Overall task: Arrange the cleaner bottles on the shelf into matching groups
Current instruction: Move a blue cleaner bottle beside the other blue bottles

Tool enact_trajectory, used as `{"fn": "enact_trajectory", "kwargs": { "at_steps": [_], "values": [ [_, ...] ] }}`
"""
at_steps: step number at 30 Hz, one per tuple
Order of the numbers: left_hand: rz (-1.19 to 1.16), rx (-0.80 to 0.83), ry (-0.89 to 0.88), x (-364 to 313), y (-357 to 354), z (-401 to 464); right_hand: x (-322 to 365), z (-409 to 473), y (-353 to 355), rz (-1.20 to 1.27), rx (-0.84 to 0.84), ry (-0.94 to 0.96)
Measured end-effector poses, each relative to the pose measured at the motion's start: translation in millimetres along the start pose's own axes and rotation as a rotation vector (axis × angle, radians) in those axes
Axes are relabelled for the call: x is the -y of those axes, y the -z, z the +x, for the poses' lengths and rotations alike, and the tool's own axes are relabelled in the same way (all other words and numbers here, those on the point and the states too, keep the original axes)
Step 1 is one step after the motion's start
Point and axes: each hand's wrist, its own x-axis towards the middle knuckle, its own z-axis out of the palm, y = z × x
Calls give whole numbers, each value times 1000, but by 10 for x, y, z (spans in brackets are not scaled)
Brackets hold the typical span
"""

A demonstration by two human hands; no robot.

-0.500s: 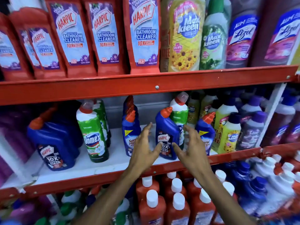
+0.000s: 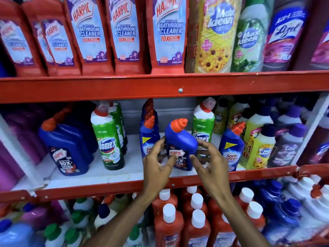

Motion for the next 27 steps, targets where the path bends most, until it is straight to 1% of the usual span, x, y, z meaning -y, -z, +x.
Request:
{"fn": "enact_trajectory", "kwargs": {
  "at_steps": [4, 8, 12, 15, 20, 24, 27],
  "values": [
    [26, -124, -103, -204, 510, -114, 477, -116, -142, 111, -13, 107],
    [64, -242, -158, -299, 1143, -206, 892, -227, -545, 173, 16, 171],
    [200, -342, -186, -251, 1853, -272, 1204, -378, -1153, 244, 113, 169],
    [270, -409, -162, -117, 2336, -278, 1354, -472, -1665, 271, 205, 145],
    [350, -430, -56, 111, 2858, -236, 1445, -550, -2366, 263, 307, 120],
    [397, -398, -49, 322, 3051, -219, 1391, -581, -2680, 221, 349, 91],
    [389, -366, -12, 394, 3087, -198, 1347, -592, -2796, 215, 385, 69]
  ]
}}
